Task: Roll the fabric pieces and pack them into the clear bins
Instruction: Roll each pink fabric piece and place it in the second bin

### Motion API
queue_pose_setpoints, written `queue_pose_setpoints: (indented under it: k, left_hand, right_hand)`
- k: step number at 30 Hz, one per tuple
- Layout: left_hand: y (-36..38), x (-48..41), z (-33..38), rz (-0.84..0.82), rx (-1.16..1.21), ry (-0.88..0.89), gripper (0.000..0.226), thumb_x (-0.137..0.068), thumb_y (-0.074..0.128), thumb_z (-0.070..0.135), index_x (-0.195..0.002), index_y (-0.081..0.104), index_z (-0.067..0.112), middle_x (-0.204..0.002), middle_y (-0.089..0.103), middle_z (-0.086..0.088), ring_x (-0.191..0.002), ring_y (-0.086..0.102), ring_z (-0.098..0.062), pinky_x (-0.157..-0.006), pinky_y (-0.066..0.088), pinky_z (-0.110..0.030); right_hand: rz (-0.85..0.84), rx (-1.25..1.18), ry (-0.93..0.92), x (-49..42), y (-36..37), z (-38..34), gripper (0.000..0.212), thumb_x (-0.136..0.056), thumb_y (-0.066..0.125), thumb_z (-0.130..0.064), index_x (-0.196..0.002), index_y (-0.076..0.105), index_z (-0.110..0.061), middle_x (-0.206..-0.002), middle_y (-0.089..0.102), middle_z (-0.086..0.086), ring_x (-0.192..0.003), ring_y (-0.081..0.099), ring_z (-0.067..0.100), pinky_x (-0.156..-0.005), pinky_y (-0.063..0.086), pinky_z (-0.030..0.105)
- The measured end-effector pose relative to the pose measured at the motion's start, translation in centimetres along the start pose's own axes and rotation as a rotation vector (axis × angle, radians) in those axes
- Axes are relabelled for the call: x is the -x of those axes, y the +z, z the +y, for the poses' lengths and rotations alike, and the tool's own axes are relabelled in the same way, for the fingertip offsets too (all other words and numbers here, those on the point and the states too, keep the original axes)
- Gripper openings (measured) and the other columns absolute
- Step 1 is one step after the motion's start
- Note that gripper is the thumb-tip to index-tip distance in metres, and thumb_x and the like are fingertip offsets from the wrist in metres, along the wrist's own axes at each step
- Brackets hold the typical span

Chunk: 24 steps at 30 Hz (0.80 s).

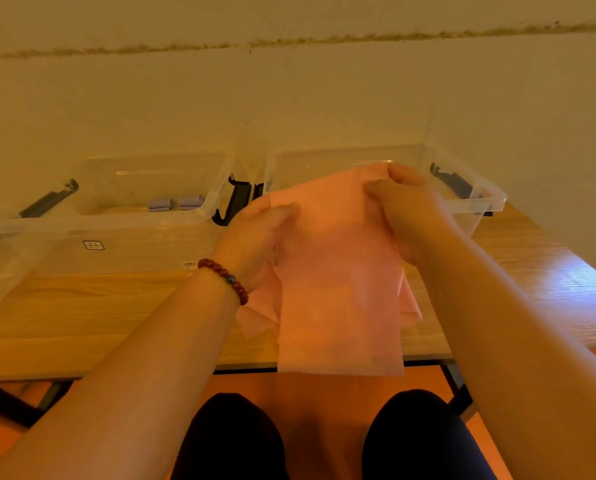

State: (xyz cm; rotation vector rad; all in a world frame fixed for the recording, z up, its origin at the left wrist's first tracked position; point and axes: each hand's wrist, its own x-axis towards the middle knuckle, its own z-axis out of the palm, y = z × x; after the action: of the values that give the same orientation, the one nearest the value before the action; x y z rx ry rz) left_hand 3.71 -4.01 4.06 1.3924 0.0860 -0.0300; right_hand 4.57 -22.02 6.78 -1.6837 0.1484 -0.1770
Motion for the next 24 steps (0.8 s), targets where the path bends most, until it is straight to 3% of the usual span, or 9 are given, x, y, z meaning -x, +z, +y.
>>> queue_pose_setpoints:
  k: [2, 4, 6, 11, 14, 17, 20, 22, 24]
  left_hand:
    - [-0.1, -0.4, -0.2, 0.075, -0.246, 0.104, 0.012, -0.091, 0.062, 0.022, -0.101, 0.061, 0.03, -0.104, 0.066, 0.004, -0.093, 0.065, -0.016, -0.077, 0.057, -0.035]
    - [-0.1, -0.7, -0.3, 0.217, -0.495, 0.199, 0.017, -0.087, 0.066, 0.032, -0.098, 0.053, 0.031, -0.097, 0.057, 0.012, -0.082, 0.058, -0.008, -0.064, 0.051, -0.025]
    - [0.0, -0.9, -0.4, 0.327, -0.583, 0.233, 0.031, -0.082, 0.071, 0.041, -0.097, 0.048, 0.025, -0.089, 0.049, 0.014, -0.075, 0.051, -0.004, -0.062, 0.048, -0.021]
    - [-0.4, -0.5, -1.8, 0.367, -0.511, 0.131, 0.037, -0.077, 0.072, 0.048, -0.086, 0.043, 0.027, -0.09, 0.054, 0.005, -0.08, 0.056, -0.014, -0.073, 0.053, -0.031]
    - [-1.2, 0.3, -3.1, 0.238, -0.418, -0.04, 0.039, -0.078, 0.071, 0.046, -0.103, 0.051, 0.025, -0.107, 0.06, 0.002, -0.095, 0.061, -0.018, -0.084, 0.055, -0.041]
    - [-1.9, 1.8, -3.9, 0.005, -0.288, -0.196, 0.025, -0.086, 0.067, 0.03, -0.108, 0.061, 0.021, -0.101, 0.071, -0.002, -0.086, 0.07, -0.02, -0.072, 0.059, -0.04]
    - [-2.2, 2.6, -3.7, -0.041, -0.189, -0.152, 0.011, -0.089, 0.063, 0.018, -0.099, 0.069, 0.016, -0.093, 0.074, -0.003, -0.084, 0.071, -0.018, -0.065, 0.057, -0.033]
    - [-1.9, 2.5, -3.0, 0.025, -0.172, -0.077, 0.006, -0.088, 0.066, 0.021, -0.088, 0.071, 0.018, -0.084, 0.075, 0.003, -0.088, 0.069, -0.018, -0.075, 0.057, -0.035]
    - [-1.5, 2.1, -2.0, 0.084, -0.169, -0.002, 0.01, -0.086, 0.068, 0.028, -0.079, 0.07, 0.022, -0.074, 0.072, 0.01, -0.085, 0.066, -0.014, -0.078, 0.055, -0.035]
  right_hand:
    - [0.038, 0.242, -0.027, -0.3, -0.2, 0.0, 0.03, -0.093, 0.061, -0.023, -0.123, 0.058, -0.025, -0.089, 0.06, -0.003, -0.066, 0.057, 0.01, -0.051, 0.044, 0.022]
    - [0.147, 0.37, -0.116, -0.3, -0.2, 0.2, 0.026, -0.091, 0.066, -0.026, -0.113, 0.051, -0.023, -0.083, 0.05, -0.008, -0.067, 0.05, 0.006, -0.051, 0.04, 0.021]
    - [0.247, 0.374, -0.175, -0.2, 0.0, 0.7, 0.03, -0.089, 0.07, -0.03, -0.104, 0.045, -0.021, -0.08, 0.044, -0.01, -0.066, 0.043, 0.003, -0.05, 0.034, 0.021]
    - [0.302, 0.343, -0.214, 1.0, 0.4, 1.8, 0.035, -0.091, 0.064, -0.042, -0.102, 0.041, -0.018, -0.077, 0.043, -0.011, -0.063, 0.041, 0.001, -0.042, 0.03, 0.013]
    - [0.325, 0.146, -0.097, 1.9, 0.5, 3.1, 0.039, -0.09, 0.062, -0.045, -0.108, 0.044, -0.015, -0.082, 0.049, -0.007, -0.068, 0.047, 0.004, -0.052, 0.036, 0.02]
    - [0.199, -0.02, 0.124, 3.2, 0.1, 4.6, 0.036, -0.09, 0.062, -0.046, -0.111, 0.052, -0.018, -0.085, 0.061, -0.003, -0.071, 0.058, 0.01, -0.054, 0.044, 0.026]
    - [-0.002, -0.101, 0.206, 4.4, -0.2, 5.2, 0.016, -0.092, 0.063, -0.027, -0.098, 0.067, -0.013, -0.069, 0.065, -0.005, -0.065, 0.063, 0.012, -0.058, 0.048, 0.029]
    - [0.009, -0.054, 0.121, 4.4, -0.4, 4.7, 0.008, -0.092, 0.063, -0.023, -0.092, 0.069, -0.017, -0.075, 0.065, -0.004, -0.071, 0.061, 0.014, -0.063, 0.049, 0.03]
    - [0.076, 0.005, 0.012, 3.8, -0.5, 3.5, 0.008, -0.094, 0.06, -0.026, -0.091, 0.067, -0.024, -0.068, 0.059, -0.008, -0.058, 0.054, 0.003, -0.054, 0.046, 0.02]
